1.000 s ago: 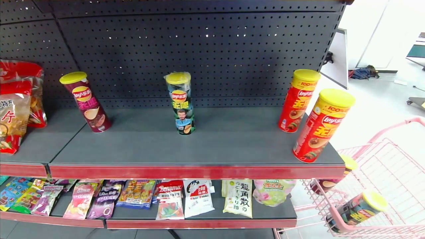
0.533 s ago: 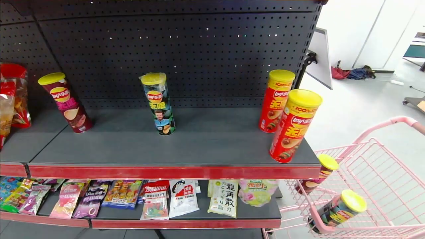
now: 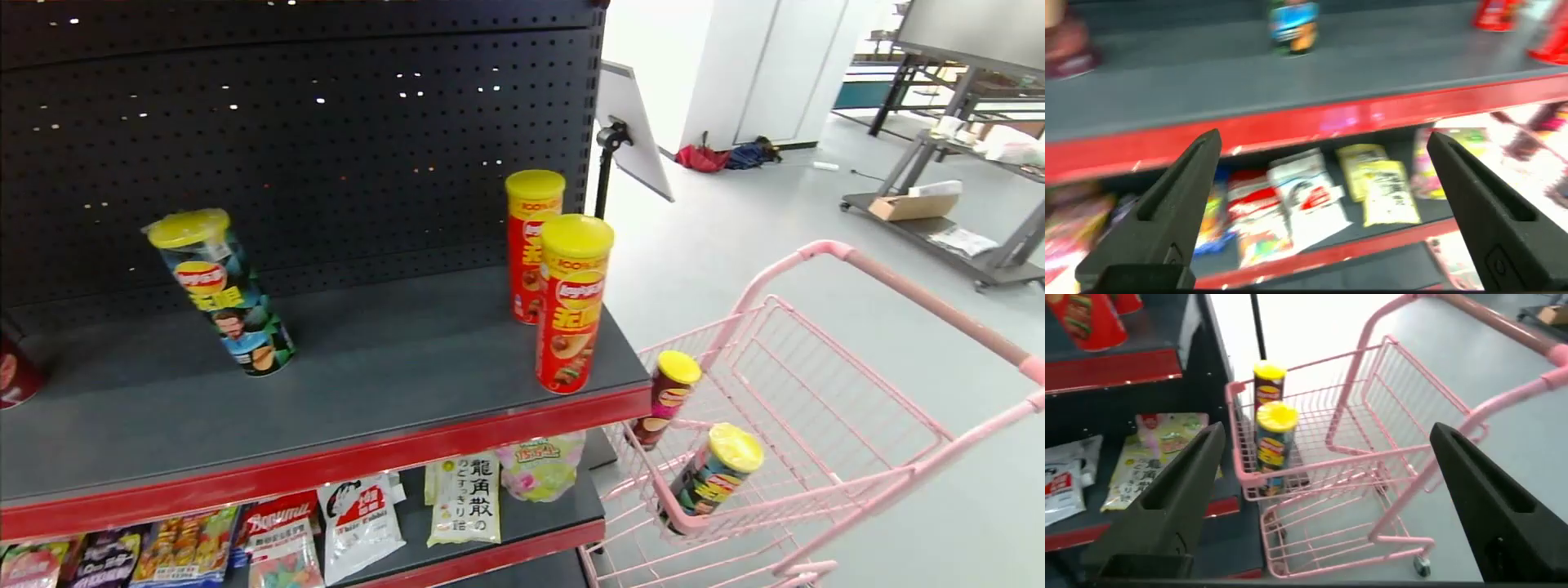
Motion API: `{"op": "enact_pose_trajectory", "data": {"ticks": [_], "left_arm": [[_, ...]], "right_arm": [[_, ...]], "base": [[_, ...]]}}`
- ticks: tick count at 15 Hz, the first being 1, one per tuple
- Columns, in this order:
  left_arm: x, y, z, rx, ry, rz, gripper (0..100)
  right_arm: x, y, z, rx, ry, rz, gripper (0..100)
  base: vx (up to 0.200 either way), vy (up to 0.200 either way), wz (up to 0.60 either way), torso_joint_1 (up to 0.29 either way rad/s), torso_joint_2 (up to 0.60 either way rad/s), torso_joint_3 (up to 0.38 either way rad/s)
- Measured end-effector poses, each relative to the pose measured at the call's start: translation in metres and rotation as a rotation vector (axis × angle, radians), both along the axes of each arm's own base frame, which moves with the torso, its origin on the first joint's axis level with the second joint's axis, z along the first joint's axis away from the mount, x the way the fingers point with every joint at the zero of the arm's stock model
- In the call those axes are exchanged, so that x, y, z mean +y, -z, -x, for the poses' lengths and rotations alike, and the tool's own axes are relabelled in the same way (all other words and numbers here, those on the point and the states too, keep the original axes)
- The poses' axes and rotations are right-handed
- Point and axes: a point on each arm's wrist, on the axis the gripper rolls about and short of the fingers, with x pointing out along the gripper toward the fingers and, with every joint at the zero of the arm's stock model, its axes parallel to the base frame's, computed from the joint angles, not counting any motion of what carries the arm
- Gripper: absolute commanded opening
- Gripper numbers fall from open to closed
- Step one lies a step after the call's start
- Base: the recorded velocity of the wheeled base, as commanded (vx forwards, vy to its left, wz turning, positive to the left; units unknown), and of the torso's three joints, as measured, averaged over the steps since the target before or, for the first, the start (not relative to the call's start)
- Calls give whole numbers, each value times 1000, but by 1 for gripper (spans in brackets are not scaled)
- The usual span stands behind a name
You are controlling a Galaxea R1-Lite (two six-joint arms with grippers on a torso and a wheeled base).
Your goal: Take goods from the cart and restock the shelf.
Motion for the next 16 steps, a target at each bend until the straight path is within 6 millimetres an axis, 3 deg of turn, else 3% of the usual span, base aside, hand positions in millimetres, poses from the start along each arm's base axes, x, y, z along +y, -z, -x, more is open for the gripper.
{"op": "enact_pose_trajectory", "data": {"ticks": [3, 9, 16], "left_arm": [[0, 0, 0, 0, 0, 0, 100], [0, 0, 0, 0, 0, 1, 100], [0, 0, 0, 0, 0, 1, 100]], "right_arm": [[0, 0, 0, 0, 0, 0, 100], [0, 0, 0, 0, 0, 0, 100], [0, 0, 0, 1, 0, -1, 100]], "base": [[0, 0, -600, 2, 4, 7], [0, 0, 0, 0, 0, 0], [0, 0, 0, -133, 321, 189]]}}
